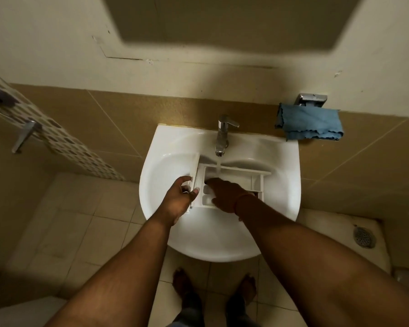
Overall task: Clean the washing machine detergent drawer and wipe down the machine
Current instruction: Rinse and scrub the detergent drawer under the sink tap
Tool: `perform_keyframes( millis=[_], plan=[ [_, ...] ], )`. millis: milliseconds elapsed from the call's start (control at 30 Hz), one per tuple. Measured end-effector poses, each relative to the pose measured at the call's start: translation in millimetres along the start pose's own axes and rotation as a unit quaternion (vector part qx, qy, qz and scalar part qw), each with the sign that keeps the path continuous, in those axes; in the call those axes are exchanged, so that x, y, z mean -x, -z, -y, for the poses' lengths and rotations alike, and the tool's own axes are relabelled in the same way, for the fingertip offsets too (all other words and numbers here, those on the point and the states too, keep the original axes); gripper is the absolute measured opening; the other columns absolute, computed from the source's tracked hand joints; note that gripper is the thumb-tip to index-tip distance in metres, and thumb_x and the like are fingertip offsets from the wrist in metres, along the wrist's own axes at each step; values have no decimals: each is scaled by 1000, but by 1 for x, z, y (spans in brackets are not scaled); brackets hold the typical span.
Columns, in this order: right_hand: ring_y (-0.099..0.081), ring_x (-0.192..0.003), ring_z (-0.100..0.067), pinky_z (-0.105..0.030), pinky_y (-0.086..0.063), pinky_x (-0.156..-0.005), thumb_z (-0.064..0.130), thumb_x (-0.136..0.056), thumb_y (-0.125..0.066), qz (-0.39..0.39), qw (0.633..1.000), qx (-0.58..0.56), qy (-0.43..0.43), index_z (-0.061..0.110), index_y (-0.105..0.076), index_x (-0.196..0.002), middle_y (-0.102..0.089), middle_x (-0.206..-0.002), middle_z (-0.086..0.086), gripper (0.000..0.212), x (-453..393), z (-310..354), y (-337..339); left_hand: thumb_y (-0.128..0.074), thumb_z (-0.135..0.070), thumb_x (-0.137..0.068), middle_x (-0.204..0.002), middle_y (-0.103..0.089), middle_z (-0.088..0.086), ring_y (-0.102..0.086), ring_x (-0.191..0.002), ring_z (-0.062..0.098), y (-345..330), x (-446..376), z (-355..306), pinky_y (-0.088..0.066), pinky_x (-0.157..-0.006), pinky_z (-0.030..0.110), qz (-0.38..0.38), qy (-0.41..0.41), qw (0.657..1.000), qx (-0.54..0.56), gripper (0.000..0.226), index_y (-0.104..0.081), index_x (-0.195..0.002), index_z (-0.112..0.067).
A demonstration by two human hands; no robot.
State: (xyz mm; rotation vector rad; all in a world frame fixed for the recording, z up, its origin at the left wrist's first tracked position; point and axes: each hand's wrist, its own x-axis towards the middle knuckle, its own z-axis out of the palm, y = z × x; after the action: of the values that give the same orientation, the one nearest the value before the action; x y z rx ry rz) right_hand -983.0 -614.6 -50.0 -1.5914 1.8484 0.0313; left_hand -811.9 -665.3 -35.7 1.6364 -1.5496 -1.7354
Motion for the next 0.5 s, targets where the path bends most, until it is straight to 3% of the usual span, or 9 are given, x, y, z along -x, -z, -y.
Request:
perform_keyframes(
  millis=[100, 233, 267, 400, 433, 500],
  plan=[
    [-47, -127, -30, -44, -41, -106, 22, -89, -60, -2, 1000, 12, -26, 22, -32, -147, -37, -148, -7, 65, -6, 0, 2, -69, -19, -91, -118, -58, 11, -62, -107, 27, 4, -2, 0, -55, -89, 43, 12, -3, 1000, -17, 43, -52, -129, -29],
    [-45, -124, -35, -47, -43, -101, 32, -89, -55, 39, 974, 116, -193, 15, -44, -138, -41, -139, -12, 53, -1, -11, 9, -68, -17, -91, -116, -56, 9, -60, -107, 27, 9, -4, -3, -54, -93, 42, 43, -7, 998, -36, 45, -48, -129, -28],
    [-45, -125, -35, -48, -43, -102, 30, -89, -55, 35, 976, 101, -190, 16, -43, -140, -40, -140, -12, 53, -1, -7, 8, -68, -17, -91, -117, -56, 9, -60, -107, 28, 11, -4, -4, -54, -92, 42, 52, -8, 998, -39, 46, -46, -131, -27],
    [-44, -129, -29, -46, -40, -107, 22, -91, -58, -5, 1000, -3, -30, 23, -32, -147, -37, -148, -5, 62, -4, 18, 4, -66, -17, -93, -120, -55, 7, -59, -104, 24, 13, -5, -8, -56, -79, 33, 80, -10, 995, -57, 50, -40, -135, -24],
    [-44, -129, -29, -46, -40, -107, 23, -91, -57, -2, 999, 16, -37, 22, -33, -147, -38, -147, -5, 61, -2, 17, 5, -66, -17, -93, -120, -55, 6, -59, -103, 22, 14, -5, -8, -55, -77, 30, 85, -13, 994, -63, 50, -39, -135, -24],
    [-43, -127, -31, -48, -39, -105, 25, -91, -50, 3, 988, 71, -136, 18, -40, -142, -40, -142, -8, 52, 4, 7, 8, -66, -18, -93, -121, -54, 5, -59, -102, 20, 15, -5, -9, -54, -76, 28, 92, -17, 993, -70, 51, -37, -136, -25]
  ],
)
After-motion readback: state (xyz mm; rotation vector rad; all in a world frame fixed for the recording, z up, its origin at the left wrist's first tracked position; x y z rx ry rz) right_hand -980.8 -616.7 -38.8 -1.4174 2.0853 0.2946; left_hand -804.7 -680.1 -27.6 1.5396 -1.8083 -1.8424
